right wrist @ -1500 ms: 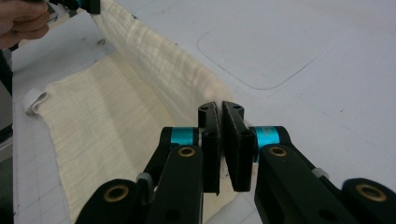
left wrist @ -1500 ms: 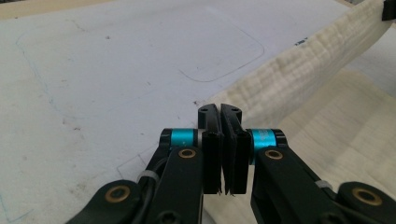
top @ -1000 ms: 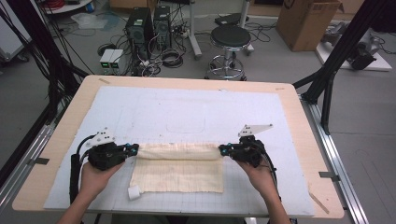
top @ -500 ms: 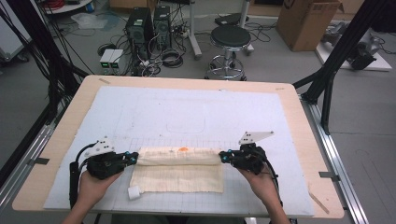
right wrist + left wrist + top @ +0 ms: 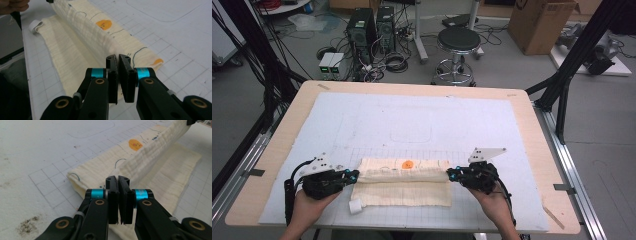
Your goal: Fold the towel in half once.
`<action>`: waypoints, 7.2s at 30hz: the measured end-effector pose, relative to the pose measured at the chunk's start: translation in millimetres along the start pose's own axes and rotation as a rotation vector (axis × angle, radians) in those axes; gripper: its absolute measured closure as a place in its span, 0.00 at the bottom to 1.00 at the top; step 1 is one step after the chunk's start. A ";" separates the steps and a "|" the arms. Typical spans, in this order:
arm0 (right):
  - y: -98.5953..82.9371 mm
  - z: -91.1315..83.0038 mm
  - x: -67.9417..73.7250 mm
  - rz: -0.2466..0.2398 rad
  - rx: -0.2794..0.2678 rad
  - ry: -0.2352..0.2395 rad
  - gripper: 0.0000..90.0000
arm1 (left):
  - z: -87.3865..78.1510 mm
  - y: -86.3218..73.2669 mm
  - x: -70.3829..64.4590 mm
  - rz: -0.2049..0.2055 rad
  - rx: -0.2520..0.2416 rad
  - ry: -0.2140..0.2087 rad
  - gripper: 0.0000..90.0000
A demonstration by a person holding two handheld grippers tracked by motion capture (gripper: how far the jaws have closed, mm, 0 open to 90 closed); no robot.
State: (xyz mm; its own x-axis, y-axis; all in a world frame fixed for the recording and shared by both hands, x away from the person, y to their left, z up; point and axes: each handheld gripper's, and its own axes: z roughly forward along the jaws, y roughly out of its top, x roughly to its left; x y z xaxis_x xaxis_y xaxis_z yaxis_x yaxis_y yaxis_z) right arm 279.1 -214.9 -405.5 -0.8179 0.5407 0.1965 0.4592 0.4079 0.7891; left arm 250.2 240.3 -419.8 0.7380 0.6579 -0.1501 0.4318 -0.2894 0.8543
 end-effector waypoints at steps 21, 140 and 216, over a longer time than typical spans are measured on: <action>-18.9 3.2 14.0 -0.016 0.055 0.022 0.94 | -6.1 -13.3 -10.2 0.034 0.036 -0.059 0.95; 21.2 72.6 -32.4 0.091 0.176 -0.033 0.99 | 77.0 29.8 31.8 0.021 0.226 0.015 0.97; 0.9 27.7 -11.8 -0.005 0.009 -0.057 0.36 | 17.3 9.8 19.4 -0.019 0.018 0.000 0.45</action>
State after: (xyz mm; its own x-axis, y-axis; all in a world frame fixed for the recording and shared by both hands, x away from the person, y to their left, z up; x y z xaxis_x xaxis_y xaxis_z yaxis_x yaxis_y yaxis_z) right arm 298.8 -200.6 -423.2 -0.7990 0.5798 0.1591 0.4589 0.4170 0.7845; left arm 277.7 238.3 -422.9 0.7295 0.6635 -0.1664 0.4550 -0.2890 0.8423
